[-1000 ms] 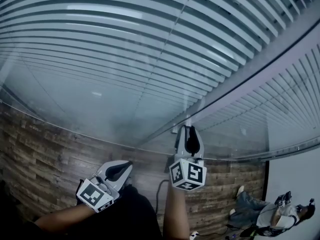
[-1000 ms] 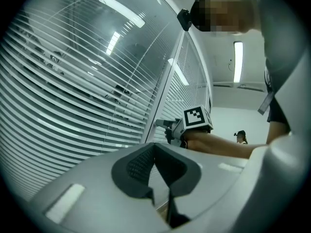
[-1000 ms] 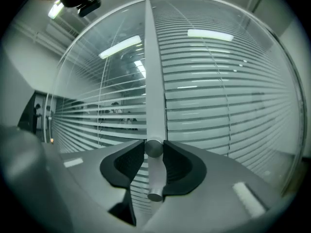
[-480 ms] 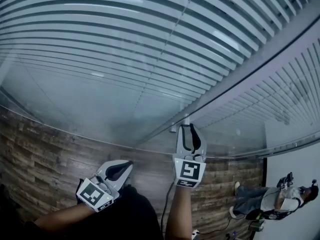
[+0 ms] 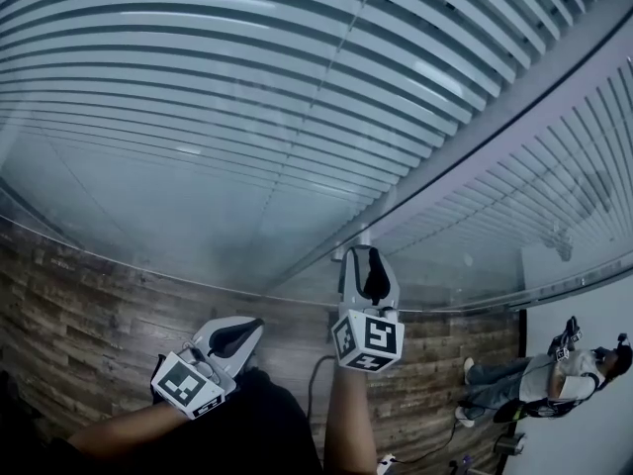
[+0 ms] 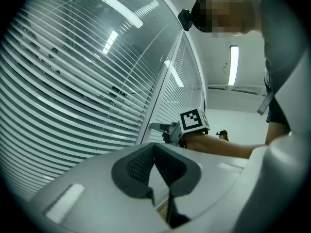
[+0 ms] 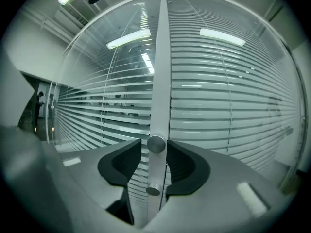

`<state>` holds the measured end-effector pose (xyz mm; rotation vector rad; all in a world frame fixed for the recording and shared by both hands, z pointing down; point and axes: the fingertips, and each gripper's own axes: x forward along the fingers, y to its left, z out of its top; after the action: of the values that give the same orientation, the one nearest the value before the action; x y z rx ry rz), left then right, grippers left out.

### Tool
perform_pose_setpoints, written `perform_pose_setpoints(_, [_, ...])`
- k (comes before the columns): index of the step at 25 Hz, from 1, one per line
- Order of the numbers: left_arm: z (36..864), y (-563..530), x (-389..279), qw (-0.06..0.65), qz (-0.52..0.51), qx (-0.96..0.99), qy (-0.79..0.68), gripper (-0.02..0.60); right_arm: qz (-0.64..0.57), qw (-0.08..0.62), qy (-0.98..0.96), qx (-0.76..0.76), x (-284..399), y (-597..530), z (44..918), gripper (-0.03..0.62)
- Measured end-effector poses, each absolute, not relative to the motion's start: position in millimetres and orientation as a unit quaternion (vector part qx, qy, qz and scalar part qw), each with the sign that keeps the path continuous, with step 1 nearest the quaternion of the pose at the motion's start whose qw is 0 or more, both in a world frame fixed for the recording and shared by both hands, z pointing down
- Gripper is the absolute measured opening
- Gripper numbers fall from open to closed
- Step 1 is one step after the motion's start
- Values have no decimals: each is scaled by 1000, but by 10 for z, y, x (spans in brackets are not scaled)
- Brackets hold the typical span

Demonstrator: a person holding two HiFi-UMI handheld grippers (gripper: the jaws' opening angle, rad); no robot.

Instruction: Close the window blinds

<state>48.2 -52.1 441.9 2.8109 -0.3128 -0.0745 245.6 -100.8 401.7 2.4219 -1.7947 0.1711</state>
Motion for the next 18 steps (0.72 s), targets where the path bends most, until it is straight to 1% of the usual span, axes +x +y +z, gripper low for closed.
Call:
perform_pose_setpoints(5, [4415,-527,466,156,-26,982,-107,-2,81,9,-585,807,2499,-1008,4018,157])
perform_pose_setpoints(9, [4417,-538,469,159,-27,981,-107,-2,117,-56,-585,801,2554,-1019,4008,146])
perform_pose_setpoints(12, [4411,-527,490,158,-27,981,-105,-2,124,-66,-591,794,2551,-1028,4005,127])
perform_pose_setpoints(14, [4407,-522,494,159,-28,981,-104,-2,114,-44,-593,796,2544,-1029,4005,126])
perform_pose_setpoints(15, [4407,-522,491,160,-29,981,-104,-2,102,-18,-593,798,2536,-1033,4005,125])
perform_pose_setpoints(18, [4413,-527,480,163,-30,980,-106,-2,47,97,-586,803,2499,-1046,3999,124])
